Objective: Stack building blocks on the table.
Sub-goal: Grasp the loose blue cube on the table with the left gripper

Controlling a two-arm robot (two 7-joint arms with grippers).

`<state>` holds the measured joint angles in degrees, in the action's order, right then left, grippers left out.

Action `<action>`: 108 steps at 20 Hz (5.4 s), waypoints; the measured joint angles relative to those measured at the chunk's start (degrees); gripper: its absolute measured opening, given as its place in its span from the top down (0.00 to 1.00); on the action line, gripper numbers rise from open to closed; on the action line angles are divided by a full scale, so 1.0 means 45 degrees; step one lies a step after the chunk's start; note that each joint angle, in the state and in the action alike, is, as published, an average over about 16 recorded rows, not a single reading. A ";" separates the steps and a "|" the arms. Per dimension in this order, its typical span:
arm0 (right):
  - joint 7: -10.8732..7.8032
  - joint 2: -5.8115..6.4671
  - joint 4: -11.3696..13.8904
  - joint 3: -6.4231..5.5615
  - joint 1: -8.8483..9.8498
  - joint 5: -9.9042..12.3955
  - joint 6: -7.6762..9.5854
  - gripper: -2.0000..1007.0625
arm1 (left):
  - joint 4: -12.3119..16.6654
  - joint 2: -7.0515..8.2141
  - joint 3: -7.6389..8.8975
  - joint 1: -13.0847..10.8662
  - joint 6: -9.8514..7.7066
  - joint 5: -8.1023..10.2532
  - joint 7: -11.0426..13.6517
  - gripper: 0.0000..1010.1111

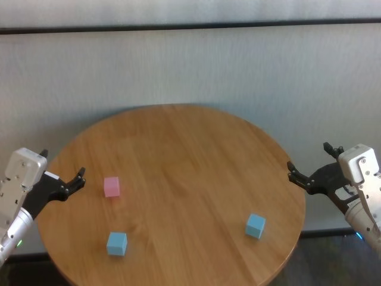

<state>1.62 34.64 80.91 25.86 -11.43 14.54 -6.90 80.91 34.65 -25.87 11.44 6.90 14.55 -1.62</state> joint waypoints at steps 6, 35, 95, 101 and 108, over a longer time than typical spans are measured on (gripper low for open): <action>0.0000 0.0000 0.0000 0.0000 0.0000 0.0000 0.0000 0.00 | 0.0000 0.0000 0.0000 0.0000 0.0000 0.0000 0.0000 0.01; 0.0000 0.0000 0.0000 0.0000 0.0000 0.0000 0.0000 0.00 | 0.0218 0.0115 0.0022 -0.0076 -0.0345 0.0231 0.0600 0.01; 0.0000 0.0000 0.0000 0.0000 0.0000 0.0000 0.0000 0.00 | 0.5007 -0.0377 0.0683 -0.0758 -1.1533 0.2284 0.2342 0.01; 0.0000 0.0000 0.0000 0.0000 0.0000 0.0000 0.0000 0.00 | 0.4837 -0.0893 0.0650 -0.0547 -1.2148 0.2093 0.2037 0.01; 0.0000 0.0000 0.0000 0.0000 0.0000 0.0000 0.0000 0.00 | 0.4604 -0.1326 0.0608 -0.0384 -1.2539 0.1852 0.1869 0.01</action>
<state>1.62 34.65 80.91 25.86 -11.43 14.54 -6.90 101.62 28.68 -23.13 9.71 -49.52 22.89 6.79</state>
